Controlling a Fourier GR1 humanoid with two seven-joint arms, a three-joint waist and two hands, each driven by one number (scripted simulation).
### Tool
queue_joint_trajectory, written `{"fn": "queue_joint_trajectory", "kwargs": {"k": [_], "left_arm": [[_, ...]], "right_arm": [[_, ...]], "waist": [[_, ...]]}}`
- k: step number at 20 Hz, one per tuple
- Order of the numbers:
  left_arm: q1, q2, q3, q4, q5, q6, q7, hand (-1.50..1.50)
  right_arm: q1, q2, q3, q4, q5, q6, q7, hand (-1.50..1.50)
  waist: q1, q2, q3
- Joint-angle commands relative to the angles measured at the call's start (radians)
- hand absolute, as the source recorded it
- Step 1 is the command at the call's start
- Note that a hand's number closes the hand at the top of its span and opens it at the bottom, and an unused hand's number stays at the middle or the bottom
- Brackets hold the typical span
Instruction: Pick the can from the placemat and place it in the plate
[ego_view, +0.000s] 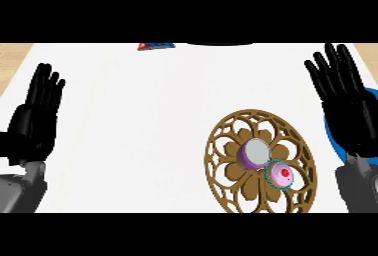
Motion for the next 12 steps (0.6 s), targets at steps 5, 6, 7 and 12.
{"fn": "queue_joint_trajectory", "kwargs": {"k": [5, 6, 7, 12], "left_arm": [[0.012, 0.004, -0.049, 0.152, -0.028, -0.101, 0.104, 0.0], [0.016, 0.006, -0.055, 0.217, -0.056, -0.106, 0.077, 0.0], [0.044, 0.001, -0.055, 0.149, -0.026, -0.084, 0.094, 0.0], [0.046, 0.008, -0.069, 0.167, -0.007, -0.154, 0.132, 0.0]], "right_arm": [[-0.014, -0.085, -0.014, 0.159, -0.002, 0.123, 0.067, 1.5], [0.01, -0.097, -0.006, 0.154, 0.004, 0.139, 0.072, 1.5], [-0.026, -0.344, 0.02, 0.071, 0.35, 0.093, 0.029, 1.5], [0.231, 0.008, -0.054, 0.219, 0.297, -0.141, -0.301, -1.5]], "waist": [[-0.002, -0.022, 0.005], [-0.008, -0.021, 0.005], [-0.034, -0.024, -0.031], [-0.013, -0.022, 0.007]]}}
